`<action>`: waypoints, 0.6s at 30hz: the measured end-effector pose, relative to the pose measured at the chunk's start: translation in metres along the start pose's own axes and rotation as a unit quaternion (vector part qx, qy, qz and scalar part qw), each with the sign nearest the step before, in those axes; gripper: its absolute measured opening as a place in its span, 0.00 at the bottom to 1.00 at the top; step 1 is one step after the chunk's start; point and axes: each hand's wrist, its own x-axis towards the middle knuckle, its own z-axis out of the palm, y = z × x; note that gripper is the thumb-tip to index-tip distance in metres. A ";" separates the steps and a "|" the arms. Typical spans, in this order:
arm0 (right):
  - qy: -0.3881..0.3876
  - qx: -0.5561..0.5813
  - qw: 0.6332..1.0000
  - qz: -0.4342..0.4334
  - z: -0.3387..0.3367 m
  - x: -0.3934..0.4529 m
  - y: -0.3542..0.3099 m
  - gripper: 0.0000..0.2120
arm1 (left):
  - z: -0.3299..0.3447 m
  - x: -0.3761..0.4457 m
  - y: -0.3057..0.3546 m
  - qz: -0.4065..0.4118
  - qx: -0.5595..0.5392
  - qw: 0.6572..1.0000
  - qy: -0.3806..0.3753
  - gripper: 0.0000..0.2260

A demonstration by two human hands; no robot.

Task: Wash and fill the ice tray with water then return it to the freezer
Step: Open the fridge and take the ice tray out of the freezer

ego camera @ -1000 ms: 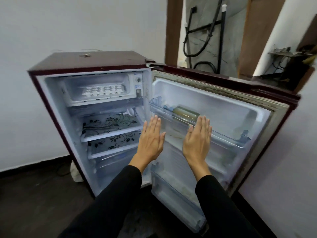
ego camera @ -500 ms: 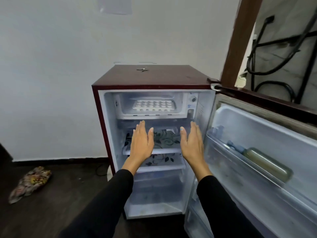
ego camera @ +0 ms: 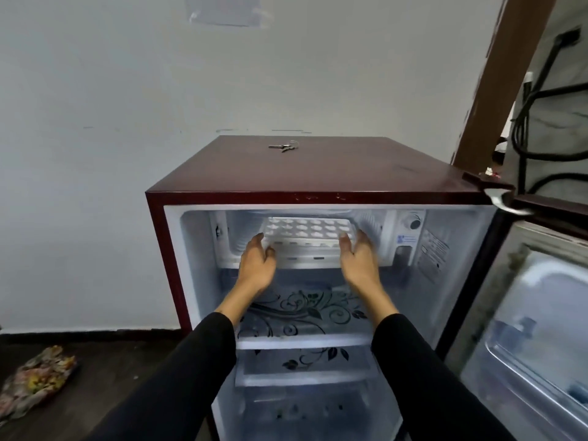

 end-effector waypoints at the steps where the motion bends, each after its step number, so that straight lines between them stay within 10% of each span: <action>1: -0.001 0.001 1.000 0.010 0.004 0.010 0.002 0.31 | 0.002 0.010 -0.002 -0.002 -0.009 1.000 0.005 0.22; 18: 0.117 -0.048 0.989 0.081 0.044 0.117 0.046 0.16 | 0.031 0.107 -0.029 -0.067 -0.083 0.990 0.094 0.20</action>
